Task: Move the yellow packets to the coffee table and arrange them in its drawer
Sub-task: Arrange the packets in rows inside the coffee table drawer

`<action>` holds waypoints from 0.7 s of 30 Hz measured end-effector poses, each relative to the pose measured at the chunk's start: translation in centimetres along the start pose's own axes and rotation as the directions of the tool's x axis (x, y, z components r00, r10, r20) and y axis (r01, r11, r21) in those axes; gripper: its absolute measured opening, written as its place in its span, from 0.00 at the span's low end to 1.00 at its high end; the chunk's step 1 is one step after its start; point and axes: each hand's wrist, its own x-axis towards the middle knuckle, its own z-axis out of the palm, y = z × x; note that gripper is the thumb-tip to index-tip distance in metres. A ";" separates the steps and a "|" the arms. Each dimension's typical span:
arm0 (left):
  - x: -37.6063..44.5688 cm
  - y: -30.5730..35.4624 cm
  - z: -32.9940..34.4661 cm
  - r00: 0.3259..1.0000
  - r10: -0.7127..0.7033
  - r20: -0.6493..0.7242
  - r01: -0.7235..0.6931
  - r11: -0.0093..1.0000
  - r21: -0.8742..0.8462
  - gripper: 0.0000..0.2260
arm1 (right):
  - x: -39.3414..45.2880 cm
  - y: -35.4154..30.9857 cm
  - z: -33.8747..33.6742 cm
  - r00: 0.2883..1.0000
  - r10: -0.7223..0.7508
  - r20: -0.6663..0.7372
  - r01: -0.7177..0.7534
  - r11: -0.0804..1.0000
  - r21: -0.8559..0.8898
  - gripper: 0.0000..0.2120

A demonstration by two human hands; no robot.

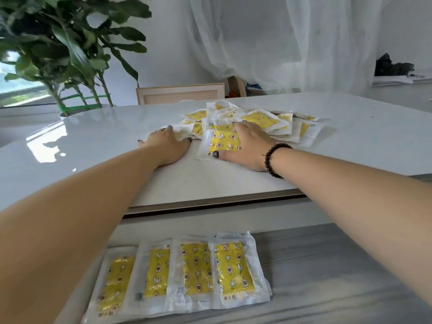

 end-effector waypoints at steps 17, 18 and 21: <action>-12.3 -3.8 -4.3 0.993 -0.045 -0.109 0.019 0.972 -0.234 0.14 | -9.6 -3.3 -2.4 0.977 0.044 0.210 -0.076 0.986 0.147 0.34; -12.6 -4.0 -4.8 0.996 -0.052 -0.079 0.029 0.965 -0.262 0.13 | -10.2 -3.6 -2.7 0.976 0.038 0.215 -0.067 0.989 0.131 0.31; -13.4 -4.6 -6.1 0.995 -0.083 0.055 0.095 0.958 -0.272 0.13 | -11.7 -4.5 -3.5 0.973 0.019 0.228 -0.041 0.995 0.091 0.10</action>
